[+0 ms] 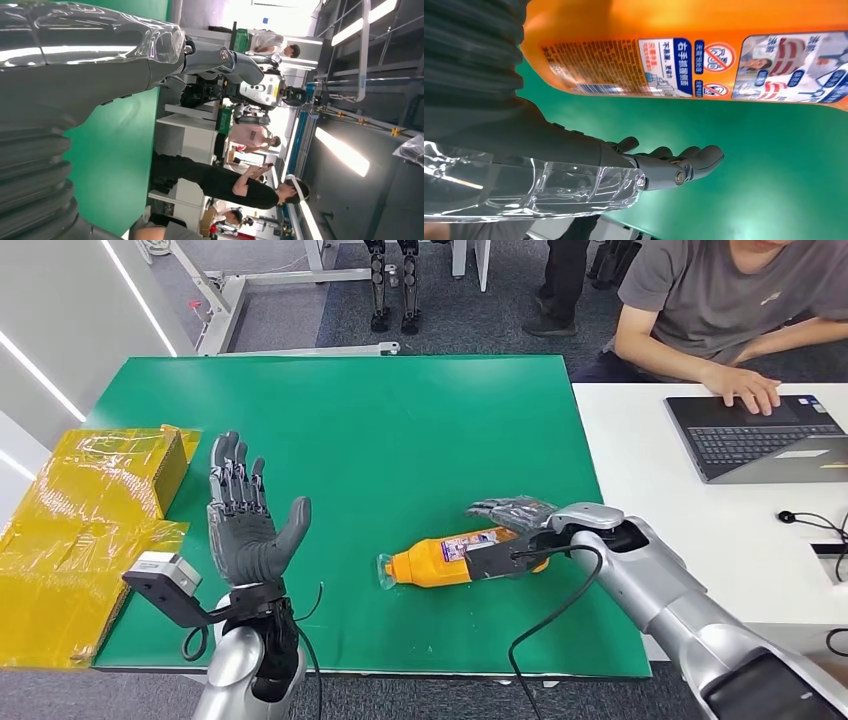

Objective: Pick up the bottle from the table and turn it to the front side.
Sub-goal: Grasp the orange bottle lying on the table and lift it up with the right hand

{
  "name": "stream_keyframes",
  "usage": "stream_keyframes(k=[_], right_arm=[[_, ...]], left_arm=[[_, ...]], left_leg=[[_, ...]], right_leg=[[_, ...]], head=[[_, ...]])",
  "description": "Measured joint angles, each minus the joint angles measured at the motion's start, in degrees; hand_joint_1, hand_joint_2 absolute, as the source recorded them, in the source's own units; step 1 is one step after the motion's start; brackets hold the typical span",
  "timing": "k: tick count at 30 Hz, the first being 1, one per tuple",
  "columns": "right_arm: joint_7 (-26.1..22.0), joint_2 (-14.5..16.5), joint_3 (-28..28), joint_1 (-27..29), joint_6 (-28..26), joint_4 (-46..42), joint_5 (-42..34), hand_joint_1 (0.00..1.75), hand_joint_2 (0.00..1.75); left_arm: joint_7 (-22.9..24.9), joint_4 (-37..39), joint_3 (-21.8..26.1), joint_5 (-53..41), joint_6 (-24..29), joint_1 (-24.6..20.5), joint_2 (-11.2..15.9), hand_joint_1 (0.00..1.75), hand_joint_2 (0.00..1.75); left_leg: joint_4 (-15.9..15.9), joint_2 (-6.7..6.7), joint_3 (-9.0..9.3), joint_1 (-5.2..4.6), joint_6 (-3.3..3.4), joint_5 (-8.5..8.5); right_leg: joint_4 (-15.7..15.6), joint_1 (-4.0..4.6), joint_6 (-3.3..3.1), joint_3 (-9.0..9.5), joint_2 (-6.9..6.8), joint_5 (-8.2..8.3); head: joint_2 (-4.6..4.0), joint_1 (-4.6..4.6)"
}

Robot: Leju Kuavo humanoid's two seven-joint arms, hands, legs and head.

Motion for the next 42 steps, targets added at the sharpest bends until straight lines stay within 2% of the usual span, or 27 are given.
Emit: stream_keyframes(k=[15,29,41,42], right_arm=[[-0.32,3.95,3.54,-3.31,1.41,6.63,-2.74,0.00,1.75],[2.10,4.95,9.21,-5.64,5.54,14.40,-5.28,0.00,1.75],[3.42,6.43,12.36,-7.87,5.61,18.01,-4.49,0.00,1.75],[3.54,6.61,12.62,-8.09,5.47,18.25,-4.35,0.44,1.75]], left_arm=[[0.00,1.27,-0.39,0.38,-0.12,-0.90,-0.17,0.00,1.75],[0.00,2.48,-0.46,2.07,2.06,-2.27,-0.27,0.00,1.75],[0.00,2.48,-0.46,2.02,3.13,-2.23,-0.25,0.00,1.75],[0.00,2.48,-0.46,1.99,3.23,-2.21,-0.25,0.00,1.75]], left_leg=[[0.01,0.01,0.01,0.00,0.00,0.00],[0.02,0.00,0.03,0.00,0.00,0.00],[0.02,0.02,0.11,0.00,0.00,0.00],[0.02,0.02,0.12,0.00,0.00,0.00]], right_leg=[[0.00,0.00,0.00,-0.01,0.01,0.00],[-0.01,0.00,0.00,0.01,0.00,0.00],[0.00,0.00,0.01,0.09,0.02,0.02],[0.00,0.00,0.02,0.09,0.02,0.02]], head=[[0.00,-0.01],[0.00,-0.01],[0.00,-0.01],[0.00,-0.01]])
